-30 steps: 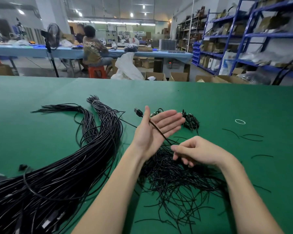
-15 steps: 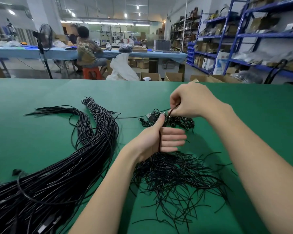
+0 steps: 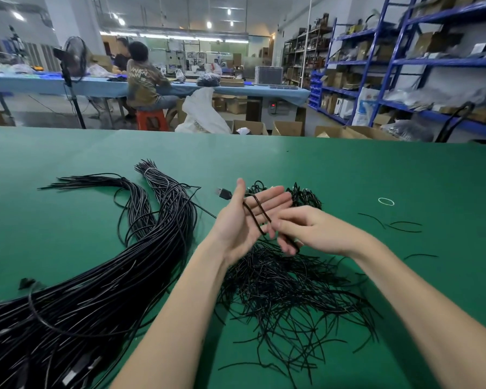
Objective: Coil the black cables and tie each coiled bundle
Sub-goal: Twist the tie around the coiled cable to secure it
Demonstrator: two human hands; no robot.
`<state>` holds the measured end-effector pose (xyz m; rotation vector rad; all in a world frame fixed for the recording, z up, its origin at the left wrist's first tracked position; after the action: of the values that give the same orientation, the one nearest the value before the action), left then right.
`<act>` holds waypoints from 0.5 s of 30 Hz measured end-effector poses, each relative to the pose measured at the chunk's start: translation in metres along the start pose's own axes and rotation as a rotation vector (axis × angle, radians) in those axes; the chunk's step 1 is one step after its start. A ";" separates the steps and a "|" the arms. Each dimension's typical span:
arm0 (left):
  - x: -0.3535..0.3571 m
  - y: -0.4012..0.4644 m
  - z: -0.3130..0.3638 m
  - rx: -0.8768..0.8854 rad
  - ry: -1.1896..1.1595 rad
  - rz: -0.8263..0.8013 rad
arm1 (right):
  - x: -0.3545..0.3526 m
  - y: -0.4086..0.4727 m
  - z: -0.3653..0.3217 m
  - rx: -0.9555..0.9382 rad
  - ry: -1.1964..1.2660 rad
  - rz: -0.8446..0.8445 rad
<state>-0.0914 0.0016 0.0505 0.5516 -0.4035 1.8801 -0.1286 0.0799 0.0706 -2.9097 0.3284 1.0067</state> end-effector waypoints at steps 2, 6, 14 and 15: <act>0.003 0.000 0.003 0.024 -0.014 -0.022 | 0.005 -0.001 0.010 0.010 -0.012 0.011; 0.009 -0.002 0.014 0.072 -0.045 -0.089 | 0.003 -0.002 0.032 0.004 0.055 0.120; 0.008 -0.003 0.013 0.042 0.014 -0.113 | -0.024 0.005 0.041 0.009 -0.321 0.264; 0.008 -0.003 0.013 0.041 0.018 -0.118 | -0.025 0.007 0.039 -0.012 -0.397 0.220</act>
<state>-0.0884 0.0025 0.0659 0.5741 -0.3142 1.7817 -0.1726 0.0816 0.0552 -2.6361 0.6256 1.5830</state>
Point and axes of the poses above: each hand's wrist, its own y-axis towards the middle knuckle, its own x-axis out of the palm, z = x × y, the point moved 10 cm from there along y, towards the middle knuckle, and after that the axes turned 1 degree about -x, right-handed, at the moved point
